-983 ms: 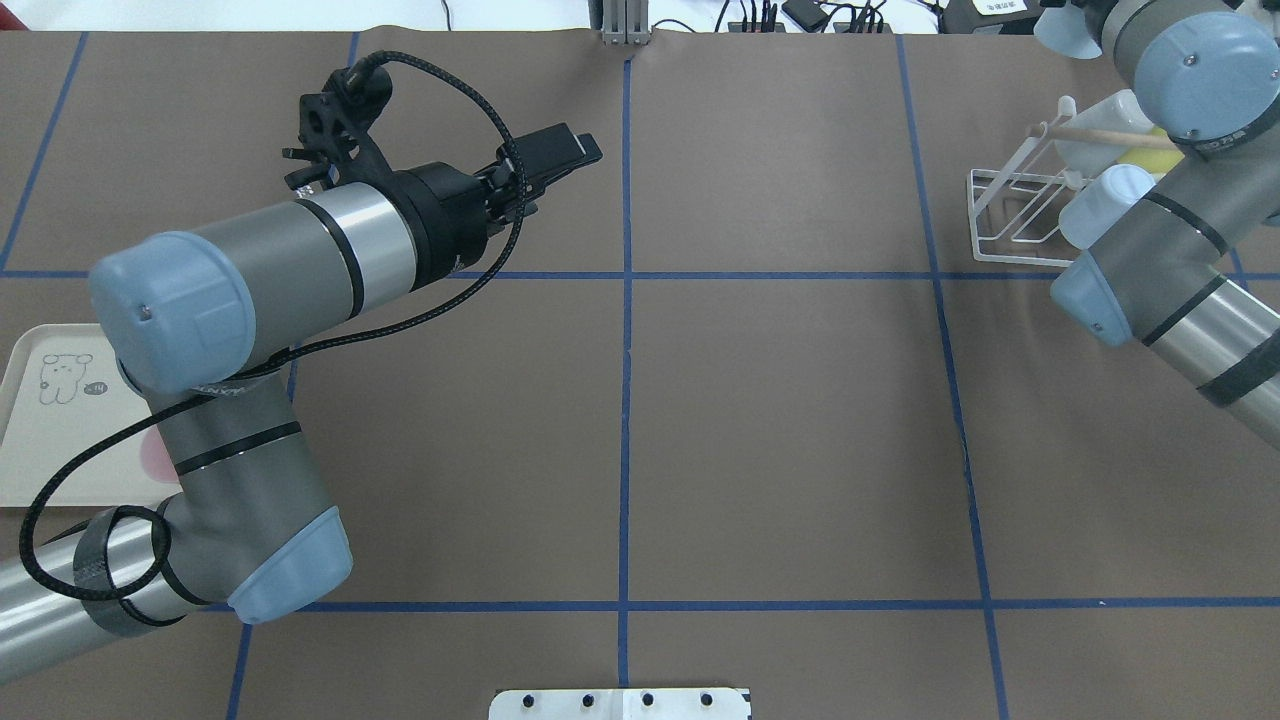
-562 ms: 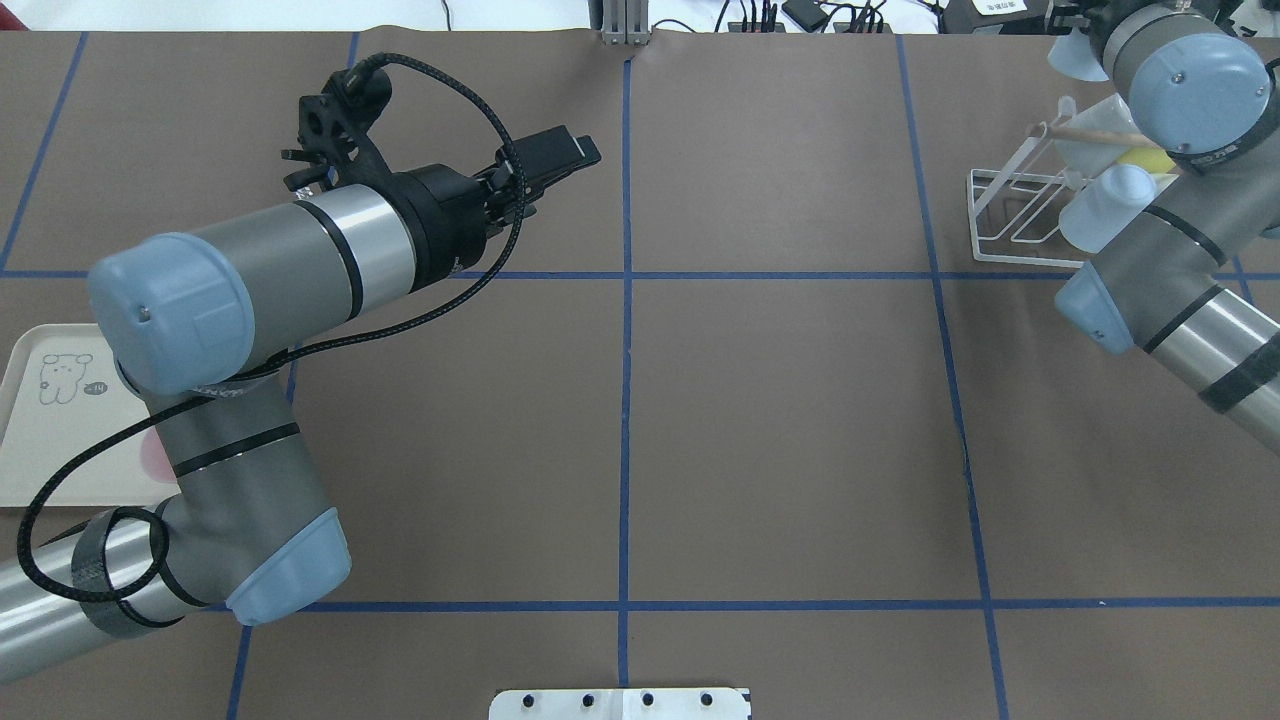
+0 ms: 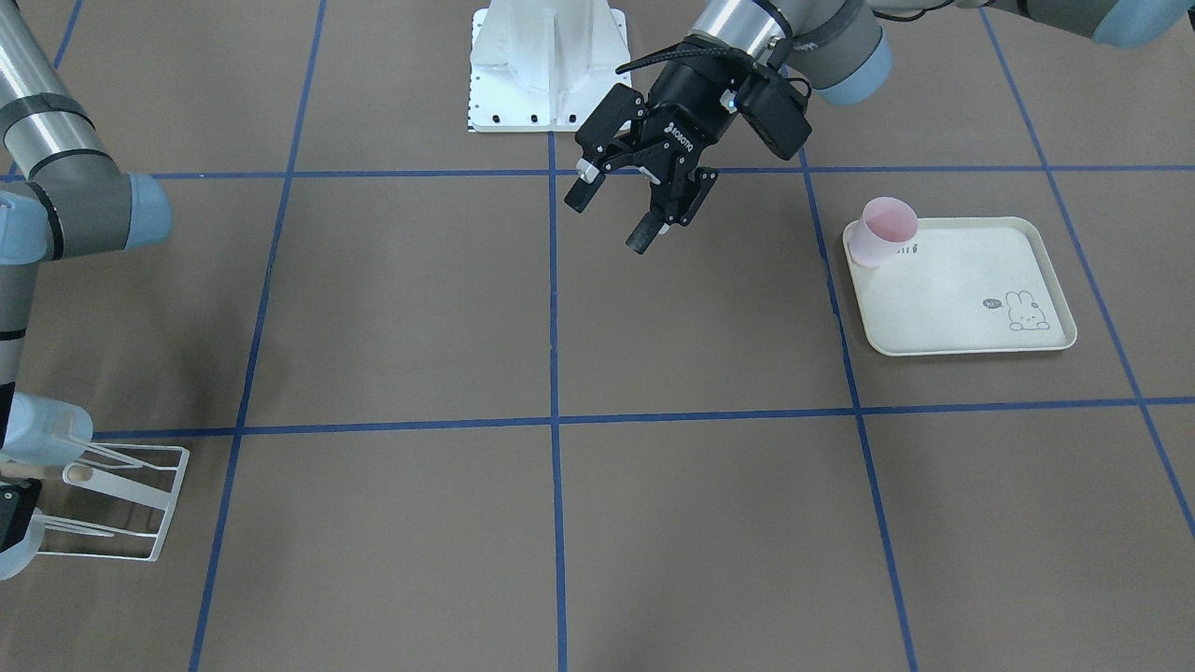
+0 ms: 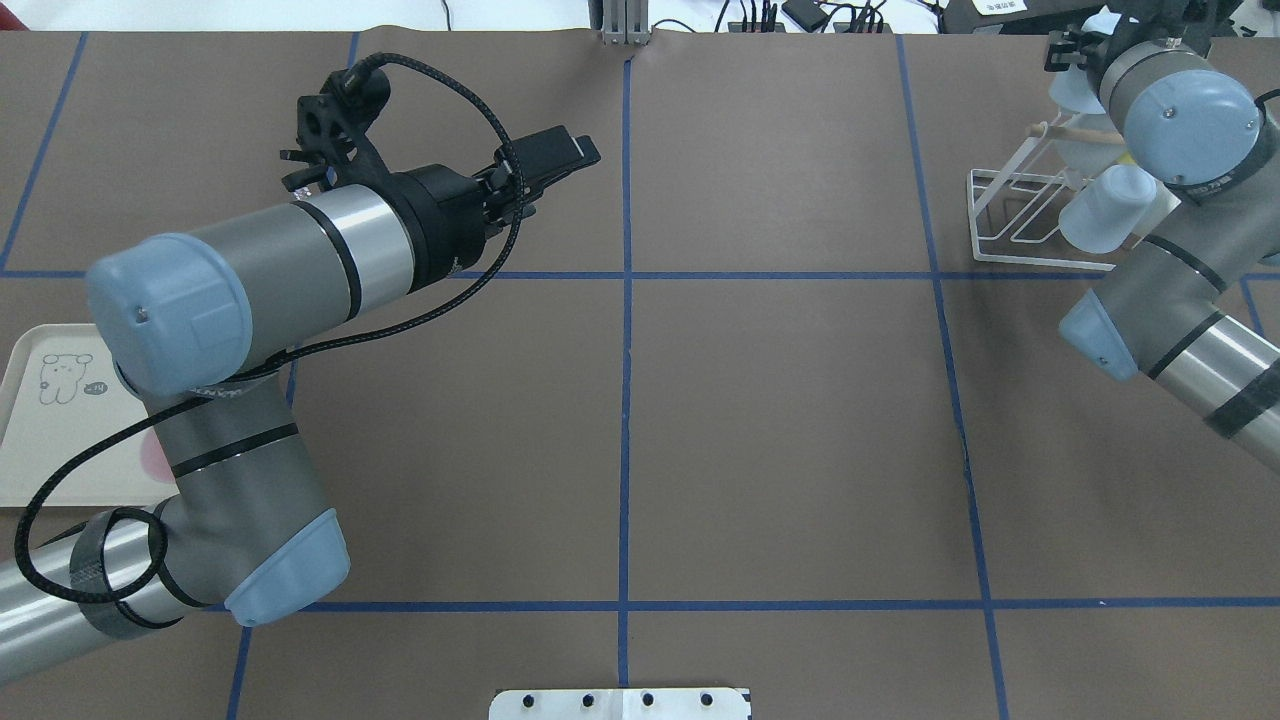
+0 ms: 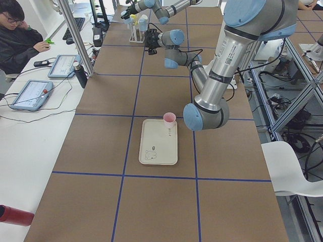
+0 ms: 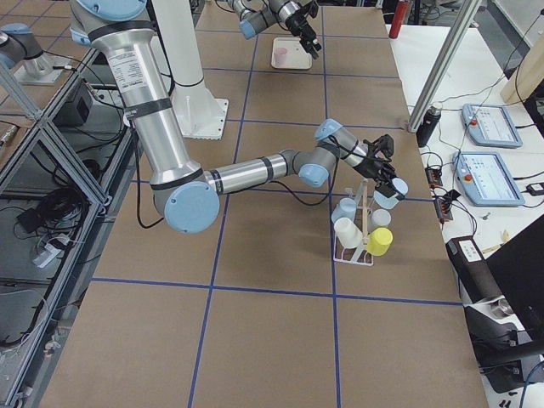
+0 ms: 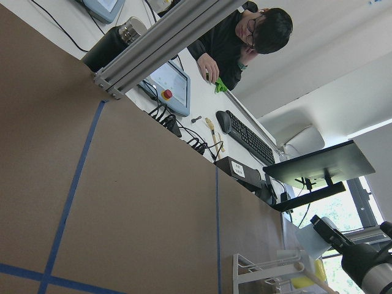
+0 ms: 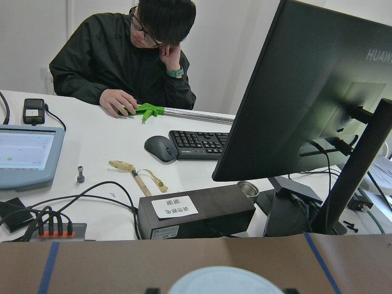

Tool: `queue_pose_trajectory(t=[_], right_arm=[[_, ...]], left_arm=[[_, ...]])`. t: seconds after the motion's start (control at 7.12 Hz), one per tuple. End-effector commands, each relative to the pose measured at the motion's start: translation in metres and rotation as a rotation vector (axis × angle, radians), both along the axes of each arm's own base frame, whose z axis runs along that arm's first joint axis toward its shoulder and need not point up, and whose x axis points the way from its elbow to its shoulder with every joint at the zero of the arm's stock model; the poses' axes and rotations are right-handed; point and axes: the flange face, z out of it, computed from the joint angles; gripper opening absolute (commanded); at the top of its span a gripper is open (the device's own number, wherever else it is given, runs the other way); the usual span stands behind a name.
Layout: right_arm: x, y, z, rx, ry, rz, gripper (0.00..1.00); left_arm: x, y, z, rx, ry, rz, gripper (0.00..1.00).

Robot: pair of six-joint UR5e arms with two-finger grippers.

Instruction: Transfer IKEA cup to right arm and place on rack

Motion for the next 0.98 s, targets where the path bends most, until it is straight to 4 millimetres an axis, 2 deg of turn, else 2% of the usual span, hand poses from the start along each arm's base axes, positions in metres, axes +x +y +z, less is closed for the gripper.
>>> queue_pose_trajectory(t=[0.0, 0.42, 0.7, 0.84], right_arm=[[-0.008, 0.004, -0.001, 0.002, -0.003, -0.014, 0.00], [-0.012, 0.009, 0.008, -0.009, 0.004, -0.024, 0.00], [-0.020, 0.014, -0.003, 0.006, -0.010, -0.040, 0.00], [-0.021, 0.015, 0.000, 0.001, -0.008, -0.045, 0.45]], left_arm=[[0.000, 0.000, 0.000, -0.001, 0.001, 0.001, 1.00], [0.000, 0.000, 0.000, -0.003, 0.005, 0.002, 1.00], [-0.001, 0.001, -0.002, -0.002, 0.010, 0.000, 1.00], [-0.001, 0.001, -0.002, -0.002, 0.010, 0.002, 1.00]])
